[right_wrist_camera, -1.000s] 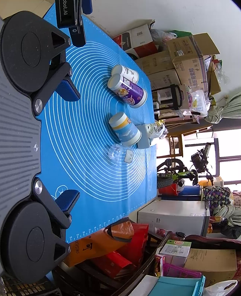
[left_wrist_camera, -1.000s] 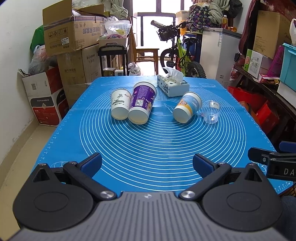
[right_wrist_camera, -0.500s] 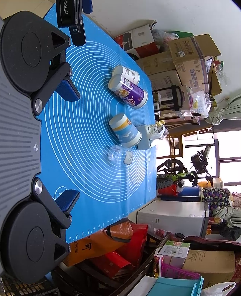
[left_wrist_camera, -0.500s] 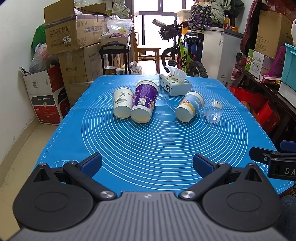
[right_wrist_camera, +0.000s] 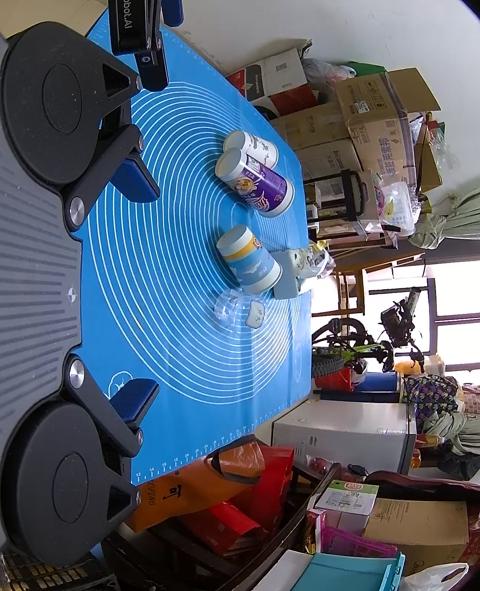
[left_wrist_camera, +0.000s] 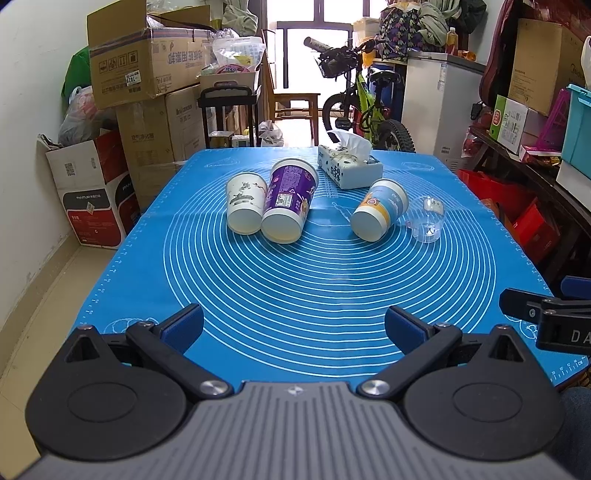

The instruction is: Flip cup upside down

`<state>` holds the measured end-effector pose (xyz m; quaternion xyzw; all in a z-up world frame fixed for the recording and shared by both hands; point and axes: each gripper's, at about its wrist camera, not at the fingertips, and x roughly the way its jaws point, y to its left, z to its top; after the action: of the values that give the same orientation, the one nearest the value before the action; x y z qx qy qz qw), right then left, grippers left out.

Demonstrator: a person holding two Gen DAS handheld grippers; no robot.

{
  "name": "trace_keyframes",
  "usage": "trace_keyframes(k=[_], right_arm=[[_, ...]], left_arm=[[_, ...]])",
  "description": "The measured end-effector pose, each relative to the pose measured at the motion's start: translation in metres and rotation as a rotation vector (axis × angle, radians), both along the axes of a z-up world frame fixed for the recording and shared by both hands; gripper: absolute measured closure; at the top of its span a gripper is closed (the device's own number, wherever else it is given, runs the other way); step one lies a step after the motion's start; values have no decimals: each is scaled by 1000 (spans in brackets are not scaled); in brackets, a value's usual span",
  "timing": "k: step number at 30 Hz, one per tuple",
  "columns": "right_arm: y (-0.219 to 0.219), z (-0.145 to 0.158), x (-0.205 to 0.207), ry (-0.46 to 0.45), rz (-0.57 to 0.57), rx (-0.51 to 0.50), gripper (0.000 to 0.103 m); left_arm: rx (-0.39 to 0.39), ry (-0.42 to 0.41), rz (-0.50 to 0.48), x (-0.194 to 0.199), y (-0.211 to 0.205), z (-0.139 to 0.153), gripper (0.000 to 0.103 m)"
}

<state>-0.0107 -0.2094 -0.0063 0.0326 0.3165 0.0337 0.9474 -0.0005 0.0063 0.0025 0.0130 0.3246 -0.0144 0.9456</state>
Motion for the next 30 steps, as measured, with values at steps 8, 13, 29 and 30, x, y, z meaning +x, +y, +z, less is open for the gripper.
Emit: trace_keyframes(k=[8, 13, 29, 30], right_arm=[[1, 1, 1, 1, 2, -3, 3], [1, 1, 1, 1, 0, -1, 3], [-2, -2, 22, -19, 8, 44, 3], [-2, -1, 26, -24, 9, 43, 3]], left_arm=[[1, 1, 1, 0, 0, 0, 0], [3, 9, 4, 0, 2, -4, 0], [5, -7, 0, 30, 14, -12, 0], [3, -20, 11, 33, 17, -12, 0]])
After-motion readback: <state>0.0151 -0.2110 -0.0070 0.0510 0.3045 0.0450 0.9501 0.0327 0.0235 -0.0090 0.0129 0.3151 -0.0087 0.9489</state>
